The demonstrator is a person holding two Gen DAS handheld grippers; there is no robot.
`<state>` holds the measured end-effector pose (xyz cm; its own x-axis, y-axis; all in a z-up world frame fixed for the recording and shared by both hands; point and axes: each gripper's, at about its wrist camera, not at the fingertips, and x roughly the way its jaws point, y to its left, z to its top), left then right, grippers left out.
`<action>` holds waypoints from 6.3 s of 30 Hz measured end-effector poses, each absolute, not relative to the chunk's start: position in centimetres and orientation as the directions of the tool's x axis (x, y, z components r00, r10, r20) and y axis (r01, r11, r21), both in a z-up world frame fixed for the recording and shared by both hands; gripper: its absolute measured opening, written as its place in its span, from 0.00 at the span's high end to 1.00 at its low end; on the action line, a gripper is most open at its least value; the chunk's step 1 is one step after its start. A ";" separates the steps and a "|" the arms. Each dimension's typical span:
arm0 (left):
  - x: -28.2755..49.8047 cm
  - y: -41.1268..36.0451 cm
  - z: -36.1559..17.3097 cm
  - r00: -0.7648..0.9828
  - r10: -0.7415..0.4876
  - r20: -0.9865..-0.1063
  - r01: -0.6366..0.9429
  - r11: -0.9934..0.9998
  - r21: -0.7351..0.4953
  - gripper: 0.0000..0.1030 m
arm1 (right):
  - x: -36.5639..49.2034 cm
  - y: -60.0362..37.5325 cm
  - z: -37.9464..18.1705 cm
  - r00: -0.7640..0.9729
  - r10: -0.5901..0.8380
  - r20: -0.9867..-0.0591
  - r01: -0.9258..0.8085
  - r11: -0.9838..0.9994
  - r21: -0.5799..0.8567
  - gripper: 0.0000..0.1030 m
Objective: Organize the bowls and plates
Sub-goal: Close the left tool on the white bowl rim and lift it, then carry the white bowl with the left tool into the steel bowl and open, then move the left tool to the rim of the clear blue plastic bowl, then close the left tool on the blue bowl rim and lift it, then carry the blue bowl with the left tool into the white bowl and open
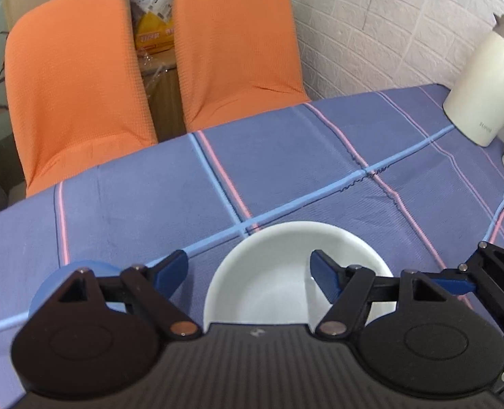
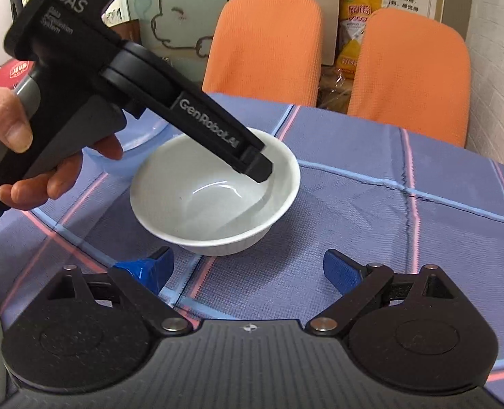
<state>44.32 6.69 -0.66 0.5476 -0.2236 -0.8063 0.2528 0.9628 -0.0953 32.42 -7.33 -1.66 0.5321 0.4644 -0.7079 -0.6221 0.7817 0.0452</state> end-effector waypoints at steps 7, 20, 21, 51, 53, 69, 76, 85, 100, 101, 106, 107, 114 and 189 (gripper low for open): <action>44.8 6.5 -1.5 0.532 -0.229 -0.815 0.278 0.957 -0.088 0.30 | 33.2 -6.3 -1.9 0.508 0.430 -0.746 -0.662 0.750 -0.019 0.20; 44.9 5.7 -2.2 0.531 -0.251 -0.809 0.295 0.950 -0.101 0.38 | 33.9 -5.4 -2.4 0.502 0.524 -0.689 -0.727 0.687 -0.007 0.20; 44.8 5.7 -2.3 0.533 -0.249 -0.809 0.296 0.950 -0.097 0.41 | 33.6 -5.3 -2.4 0.511 0.526 -0.679 -0.730 0.683 -0.020 0.20; 22.7 -2.9 4.4 0.570 -0.414 -0.709 0.453 0.879 -0.149 0.38 | 13.5 -12.6 4.8 0.671 0.421 -0.610 -0.609 0.783 -0.129 0.19; 20.9 -3.5 3.7 0.566 -0.416 -0.712 0.460 0.876 -0.145 0.38 | 12.1 -13.3 4.5 0.665 0.419 -0.618 -0.603 0.790 -0.114 0.19; 18.7 -3.3 -1.1 0.509 -0.406 -0.759 0.423 0.886 -0.191 0.32 | 9.7 -15.3 1.7 0.673 0.345 -0.654 -0.547 0.827 -0.128 0.20; 18.0 -2.1 0.4 0.544 -0.419 -0.728 0.419 0.886 -0.197 0.31 | 7.4 -17.9 2.1 0.664 0.380 -0.645 -0.542 0.838 -0.065 0.20; 17.8 -1.0 1.5 0.578 -0.399 -0.712 0.385 0.902 -0.194 0.30 | 7.7 -19.2 1.6 0.678 0.388 -0.625 -0.494 0.869 0.003 0.20; 17.4 -0.4 1.3 0.582 -0.386 -0.716 0.360 0.912 -0.199 0.30 | 8.5 -21.5 0.5 0.698 0.370 -0.613 -0.417 0.906 0.072 0.20; 17.4 -0.3 1.4 0.585 -0.385 -0.714 0.358 0.912 -0.198 0.30 | 8.5 -21.6 0.7 0.699 0.373 -0.610 -0.416 0.906 0.077 0.20; 17.3 0.4 1.5 0.590 -0.377 -0.714 0.344 0.918 -0.200 0.30 | 9.0 -21.4 1.0 0.691 0.388 -0.610 -0.426 0.900 0.090 0.20; 17.2 0.6 1.5 0.593 -0.372 -0.714 0.339 0.920 -0.198 0.30 | 9.1 -21.1 1.2 0.691 0.391 -0.608 -0.431 0.898 0.087 0.20; 16.3 3.5 2.0 0.622 -0.352 -0.699 0.300 0.932 -0.202 0.30 | 9.7 -18.0 2.7 0.681 0.421 -0.599 -0.501 0.864 0.037 0.20; 36.3 18.3 0.4 0.687 -0.191 -0.701 0.111 0.981 -0.159 0.63 | 31.4 3.4 1.5 0.519 0.562 -0.644 -0.750 0.661 -0.026 0.39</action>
